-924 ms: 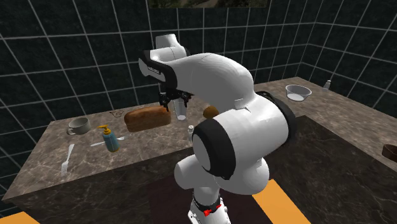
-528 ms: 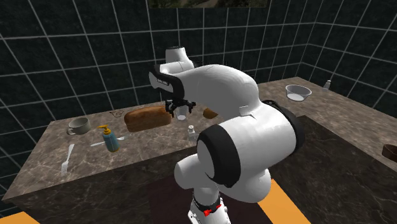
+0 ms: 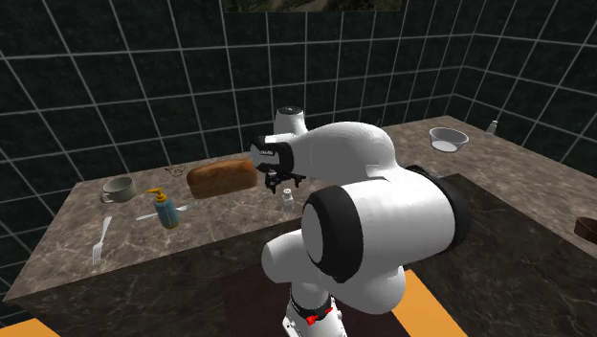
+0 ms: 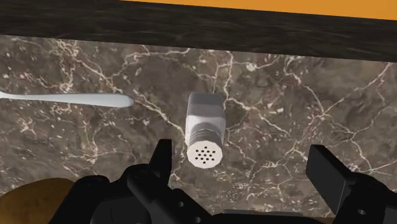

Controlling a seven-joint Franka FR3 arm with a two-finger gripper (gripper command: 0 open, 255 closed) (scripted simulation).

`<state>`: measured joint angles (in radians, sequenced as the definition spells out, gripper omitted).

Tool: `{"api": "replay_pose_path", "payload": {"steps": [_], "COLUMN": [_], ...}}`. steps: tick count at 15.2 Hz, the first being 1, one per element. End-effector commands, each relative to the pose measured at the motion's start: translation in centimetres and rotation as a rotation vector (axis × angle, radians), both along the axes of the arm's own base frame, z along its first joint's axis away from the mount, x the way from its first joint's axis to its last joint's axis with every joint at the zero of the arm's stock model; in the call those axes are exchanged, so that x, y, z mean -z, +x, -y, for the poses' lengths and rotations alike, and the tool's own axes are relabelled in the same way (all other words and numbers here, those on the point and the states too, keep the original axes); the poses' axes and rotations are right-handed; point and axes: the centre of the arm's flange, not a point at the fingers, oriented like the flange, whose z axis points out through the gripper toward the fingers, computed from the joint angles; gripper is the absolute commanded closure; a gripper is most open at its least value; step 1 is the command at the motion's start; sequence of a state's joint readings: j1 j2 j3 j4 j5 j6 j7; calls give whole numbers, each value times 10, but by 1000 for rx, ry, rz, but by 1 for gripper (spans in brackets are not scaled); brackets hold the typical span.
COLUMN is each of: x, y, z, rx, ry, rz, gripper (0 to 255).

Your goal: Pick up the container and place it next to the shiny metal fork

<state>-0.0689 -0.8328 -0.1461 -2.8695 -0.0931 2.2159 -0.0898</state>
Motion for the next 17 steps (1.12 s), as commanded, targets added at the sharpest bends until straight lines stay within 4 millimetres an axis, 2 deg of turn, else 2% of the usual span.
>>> {"api": "replay_pose_path", "payload": {"steps": [1, 3, 11, 17], "x": [26, 51, 94, 94], "y": [0, 0, 10, 10], "z": [12, 24, 25, 25], "rx": [-13, -25, -26, -26], "ry": [8, 17, 18, 18], "rz": [37, 68, 73, 73], "gripper": [0, 0, 0, 0]}}
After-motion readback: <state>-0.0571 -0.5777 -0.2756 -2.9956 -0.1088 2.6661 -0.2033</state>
